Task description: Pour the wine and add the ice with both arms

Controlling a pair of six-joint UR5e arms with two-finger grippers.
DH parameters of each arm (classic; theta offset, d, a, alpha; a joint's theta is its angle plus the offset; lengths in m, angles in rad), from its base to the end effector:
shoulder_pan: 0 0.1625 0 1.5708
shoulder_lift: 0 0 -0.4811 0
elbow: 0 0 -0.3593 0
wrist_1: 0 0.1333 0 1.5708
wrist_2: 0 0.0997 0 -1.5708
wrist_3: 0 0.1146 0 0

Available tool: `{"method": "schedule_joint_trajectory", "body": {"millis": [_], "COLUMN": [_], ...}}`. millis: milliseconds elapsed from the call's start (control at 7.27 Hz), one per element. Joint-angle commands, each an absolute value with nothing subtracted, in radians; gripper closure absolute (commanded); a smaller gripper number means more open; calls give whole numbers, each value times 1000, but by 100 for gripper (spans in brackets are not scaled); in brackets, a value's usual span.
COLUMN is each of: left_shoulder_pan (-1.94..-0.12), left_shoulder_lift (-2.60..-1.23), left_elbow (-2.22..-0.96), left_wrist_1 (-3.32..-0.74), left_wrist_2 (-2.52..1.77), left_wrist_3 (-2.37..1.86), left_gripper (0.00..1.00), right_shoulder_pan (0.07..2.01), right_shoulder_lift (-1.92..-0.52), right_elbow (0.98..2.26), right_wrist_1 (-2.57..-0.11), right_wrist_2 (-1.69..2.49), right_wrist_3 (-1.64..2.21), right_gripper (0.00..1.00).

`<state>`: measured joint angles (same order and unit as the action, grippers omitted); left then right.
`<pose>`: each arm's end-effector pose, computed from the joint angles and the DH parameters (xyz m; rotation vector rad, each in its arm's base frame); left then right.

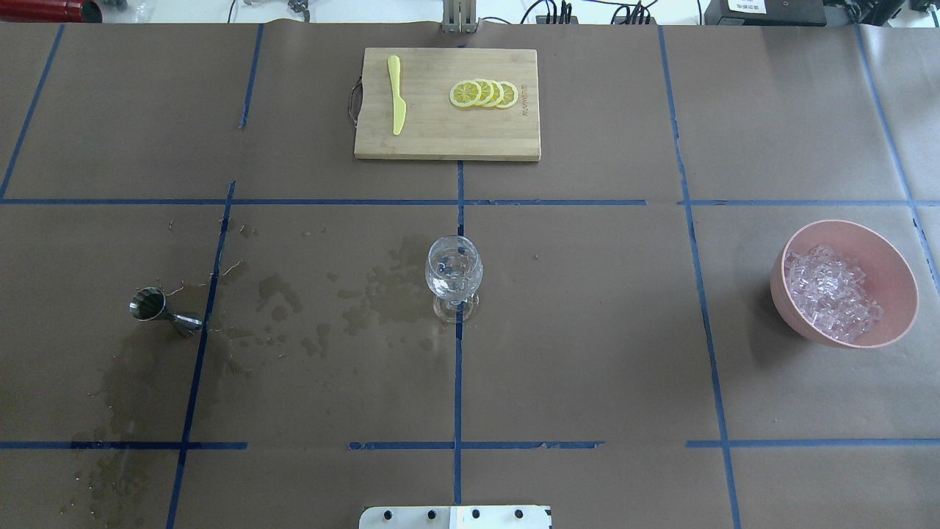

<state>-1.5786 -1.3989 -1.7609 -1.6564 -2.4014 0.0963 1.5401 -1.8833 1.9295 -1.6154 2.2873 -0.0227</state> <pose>-0.0517 -0.3837 0.6965 0.1409 0.8241 0.1264 0.0485 -0.3125 0.6900 -0.0013 -0.7166 -0.0517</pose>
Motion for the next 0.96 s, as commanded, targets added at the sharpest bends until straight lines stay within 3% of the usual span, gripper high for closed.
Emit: {"method": "schedule_joint_trajectory", "body": {"millis": [0,550,826], "left_shoulder_pan": [-1572,-1574,-1575], "left_shoulder_lift": [-1402,-1410,-1428], "left_elbow": [-1782,-1789,-1772], "left_wrist_1": [-1655,-1782,-1972], "left_wrist_2": [-2398,-2411,-2408], "left_wrist_3": [97,92,89], "left_gripper": [0,0,0], "right_shoulder_pan": [1539,1539,1540], "right_shoulder_lift": [-1840,-1792,-1795], "right_elbow": [1940,1922,1936], "right_wrist_1": [-1597,-1514,-1421], "right_wrist_2": [2287,2281,2289], "right_wrist_3": [-11,53,169], "right_gripper": [0,0,0]}}
